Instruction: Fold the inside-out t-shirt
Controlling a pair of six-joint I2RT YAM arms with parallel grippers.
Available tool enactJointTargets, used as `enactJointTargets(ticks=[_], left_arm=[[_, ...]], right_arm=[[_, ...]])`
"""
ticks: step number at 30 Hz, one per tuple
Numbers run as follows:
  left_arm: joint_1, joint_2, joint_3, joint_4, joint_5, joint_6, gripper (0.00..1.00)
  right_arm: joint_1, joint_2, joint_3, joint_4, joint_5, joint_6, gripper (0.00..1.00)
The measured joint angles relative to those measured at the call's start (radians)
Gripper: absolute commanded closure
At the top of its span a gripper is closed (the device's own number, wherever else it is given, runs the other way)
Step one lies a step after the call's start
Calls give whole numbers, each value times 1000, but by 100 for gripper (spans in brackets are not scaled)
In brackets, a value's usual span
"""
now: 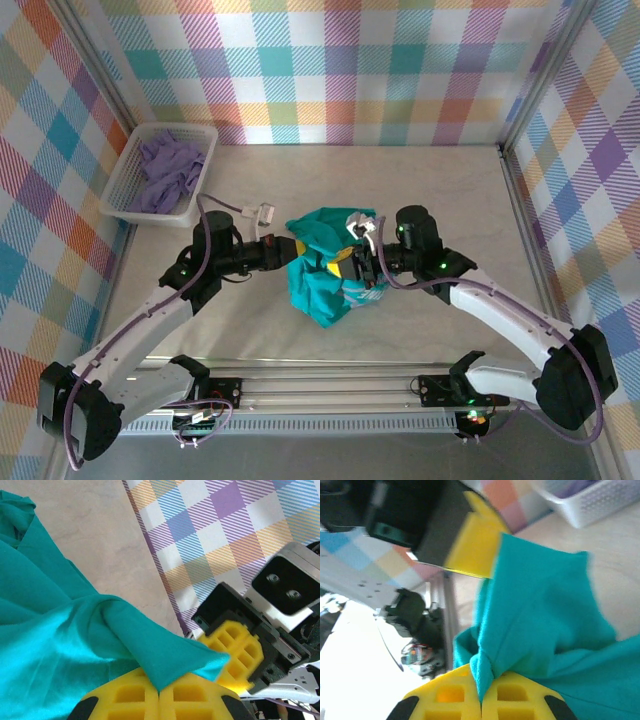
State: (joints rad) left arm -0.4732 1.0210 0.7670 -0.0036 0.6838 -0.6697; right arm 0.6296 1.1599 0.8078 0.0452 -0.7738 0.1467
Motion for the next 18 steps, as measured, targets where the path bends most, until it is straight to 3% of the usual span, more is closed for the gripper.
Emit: enactJointTargets(ticks=[3,4,5,7,10,14,18], left_arm=[[0,0,0,1,2,-2,100],[0,-1,-3,9,7,-8,100],[0,-3,-8,18,11,-13,100],[1,-18,-29,43,24,-26,100],[3,-45,-49,61,39,-39,100],[4,-63,-50,78,42,-49,100],[4,-63,-50,87,40,-51,100]], right_arm=[[0,5,-9,67,-42,42,100],[0,9,-8,75,-36,52,96],[0,11,-5,69,-16,56,86],[1,31,32,-12,91,69,68],[3,80,150,-196,328,77,57],[27,34,185,-297,492,40,51],[92,-116,105,-262,417,9,51]])
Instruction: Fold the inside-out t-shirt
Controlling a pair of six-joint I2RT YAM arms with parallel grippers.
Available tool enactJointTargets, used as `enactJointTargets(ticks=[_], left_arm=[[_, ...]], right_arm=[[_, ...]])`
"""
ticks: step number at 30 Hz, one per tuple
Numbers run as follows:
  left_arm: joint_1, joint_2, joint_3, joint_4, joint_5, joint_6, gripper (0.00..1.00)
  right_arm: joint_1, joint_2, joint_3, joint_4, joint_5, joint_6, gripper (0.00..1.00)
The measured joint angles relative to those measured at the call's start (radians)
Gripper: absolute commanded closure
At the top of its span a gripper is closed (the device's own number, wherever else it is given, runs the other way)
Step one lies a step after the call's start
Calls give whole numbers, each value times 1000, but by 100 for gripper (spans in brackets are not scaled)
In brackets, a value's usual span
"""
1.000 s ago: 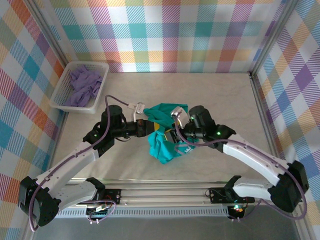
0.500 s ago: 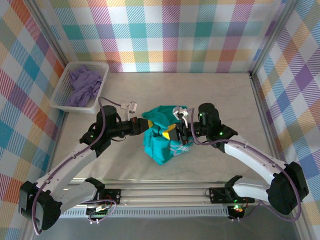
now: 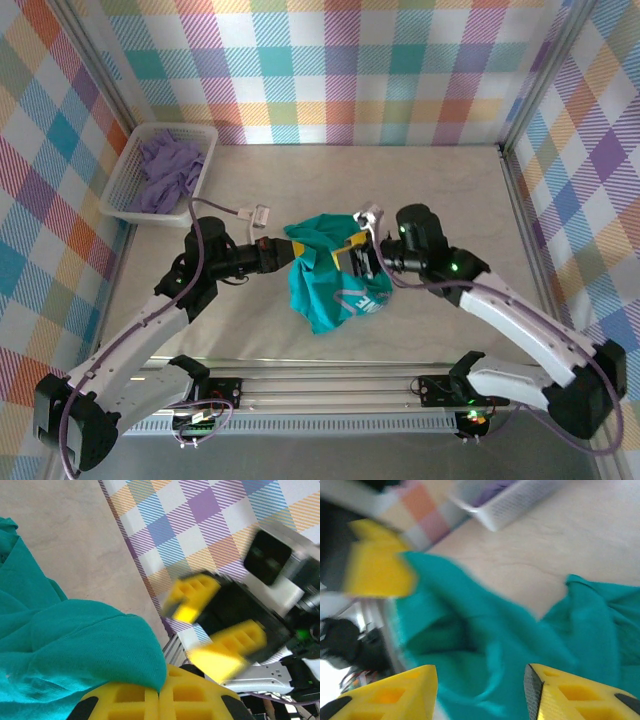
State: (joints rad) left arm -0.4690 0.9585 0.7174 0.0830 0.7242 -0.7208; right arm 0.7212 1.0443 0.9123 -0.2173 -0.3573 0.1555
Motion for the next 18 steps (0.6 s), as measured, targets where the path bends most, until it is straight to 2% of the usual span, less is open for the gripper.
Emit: enactJointTargets(ticks=[2,5,11,18], left_arm=[[0,1,0,0,0,-2,100],[0,1,0,0,0,-6,100],[0,1,0,-1,0,-6,100],[0,0,0,-2,0,-5,100]], right_arm=[[26,-34,-17,38,-82,2,51],[31,5,-17,118,-168,23,51],[31,140,-17,185,-225,75,52],[31,179,-17,273,-268,129,75]])
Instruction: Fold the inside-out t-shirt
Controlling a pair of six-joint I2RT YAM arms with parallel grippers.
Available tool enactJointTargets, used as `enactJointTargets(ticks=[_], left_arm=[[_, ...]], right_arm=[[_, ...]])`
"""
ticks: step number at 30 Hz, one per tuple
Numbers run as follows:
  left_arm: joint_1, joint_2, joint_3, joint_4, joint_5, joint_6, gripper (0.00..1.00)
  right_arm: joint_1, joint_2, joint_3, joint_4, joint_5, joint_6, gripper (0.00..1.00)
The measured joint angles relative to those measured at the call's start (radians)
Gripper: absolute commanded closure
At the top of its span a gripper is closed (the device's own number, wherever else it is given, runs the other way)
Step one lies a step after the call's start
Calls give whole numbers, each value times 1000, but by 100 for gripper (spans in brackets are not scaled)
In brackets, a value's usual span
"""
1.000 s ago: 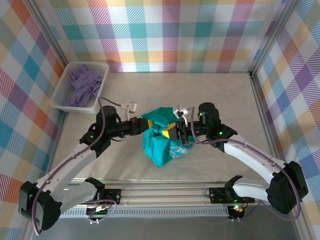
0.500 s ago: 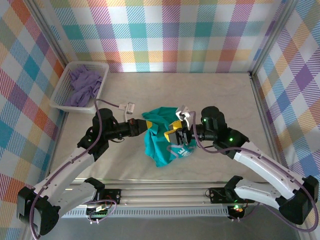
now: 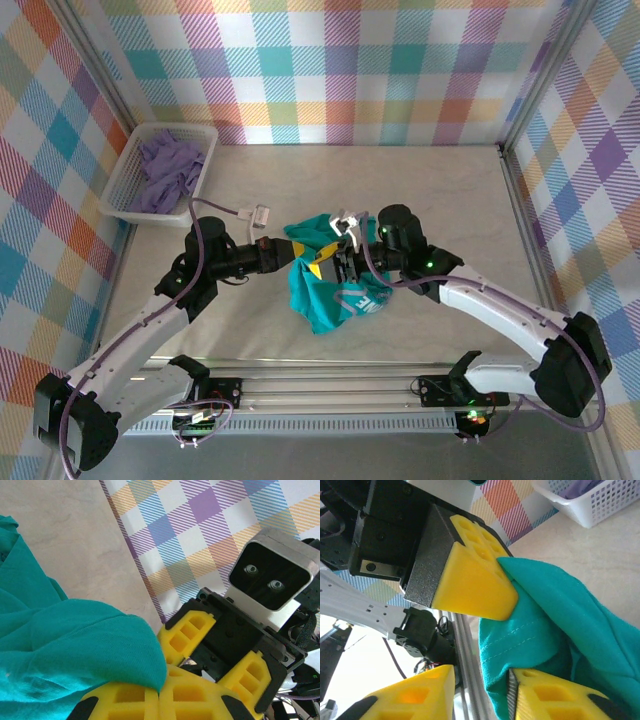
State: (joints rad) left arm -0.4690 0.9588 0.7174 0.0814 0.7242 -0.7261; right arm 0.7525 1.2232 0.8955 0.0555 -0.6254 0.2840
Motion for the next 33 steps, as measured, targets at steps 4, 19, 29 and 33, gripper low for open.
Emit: enactJointTargets(ticks=[4,19,29,33], left_arm=[[0,0,0,0,0,0,100],[-9,-167,29,-272,-288,177,35],[-198,-208,28,-346,-422,279,32],[-229,-115,68,-376,-492,337,53]], right_arm=[[0,21,0,26,-15,17,100],[-11,-2,0,244,-1,235,100],[-11,-1,17,290,68,360,100],[-12,5,53,311,63,402,100]])
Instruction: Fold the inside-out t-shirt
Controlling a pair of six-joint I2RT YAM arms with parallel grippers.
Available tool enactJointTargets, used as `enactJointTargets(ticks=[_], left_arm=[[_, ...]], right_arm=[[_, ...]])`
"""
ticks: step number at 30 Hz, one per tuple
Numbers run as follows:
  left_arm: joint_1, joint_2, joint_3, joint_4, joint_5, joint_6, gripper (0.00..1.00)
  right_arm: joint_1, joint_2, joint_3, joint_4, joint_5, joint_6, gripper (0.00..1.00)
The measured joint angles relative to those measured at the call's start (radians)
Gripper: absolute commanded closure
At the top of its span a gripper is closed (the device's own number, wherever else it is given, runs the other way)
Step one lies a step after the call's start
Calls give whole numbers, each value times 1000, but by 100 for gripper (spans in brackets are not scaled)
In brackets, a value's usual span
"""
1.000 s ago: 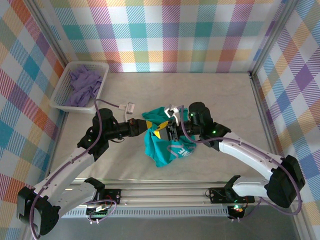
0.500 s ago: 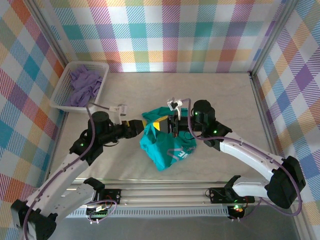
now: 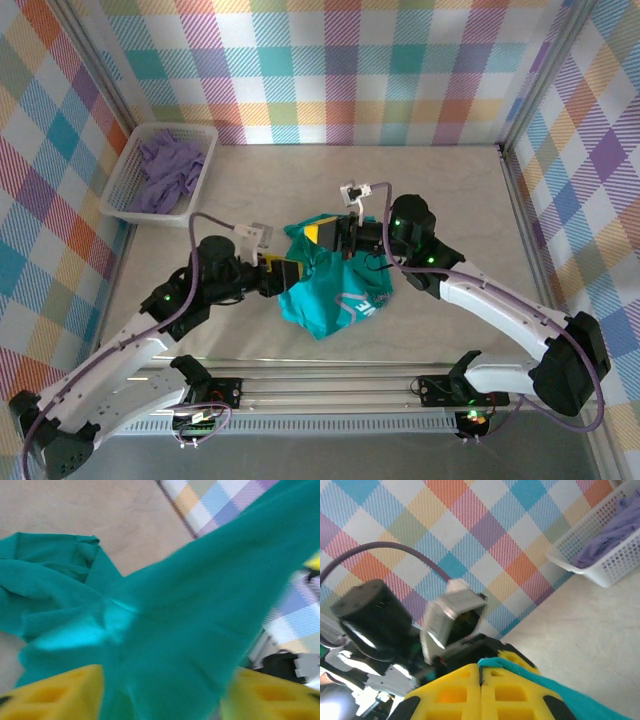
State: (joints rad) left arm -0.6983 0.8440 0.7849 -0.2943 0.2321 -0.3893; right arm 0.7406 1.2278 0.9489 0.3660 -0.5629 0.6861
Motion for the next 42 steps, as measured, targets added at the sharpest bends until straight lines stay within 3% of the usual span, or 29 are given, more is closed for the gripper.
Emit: enactJointTargets(ticks=[5,10,18,21,23,28,29,31,33,37,42], left_arm=[[-2,58,3,-16,-82,47,53],[-2,60,3,-18,-143,79,39],[-2,-13,2,-9,-121,108,30],[-2,-13,6,18,-118,126,36],[-2,25,21,35,-108,135,49],[-2,169,66,82,-35,142,97],[0,179,66,88,-16,131,100],[20,186,66,104,58,97,100],[58,185,66,151,157,19,100],[140,174,35,290,286,-158,100],[147,123,2,323,327,-249,100]], right_arm=[[-21,-7,63,-16,-7,21,100],[-40,-16,89,-27,-14,44,100],[-41,34,89,-72,-21,63,100],[-41,62,89,-82,-41,66,100],[-41,73,90,-89,-56,69,100],[-46,74,114,-156,-66,56,100],[-52,74,129,-196,-57,47,94],[-71,71,167,-309,-13,25,71],[-99,60,183,-407,58,-14,61],[-123,-19,148,-559,201,-113,52],[-46,-165,10,-585,239,-167,47]])
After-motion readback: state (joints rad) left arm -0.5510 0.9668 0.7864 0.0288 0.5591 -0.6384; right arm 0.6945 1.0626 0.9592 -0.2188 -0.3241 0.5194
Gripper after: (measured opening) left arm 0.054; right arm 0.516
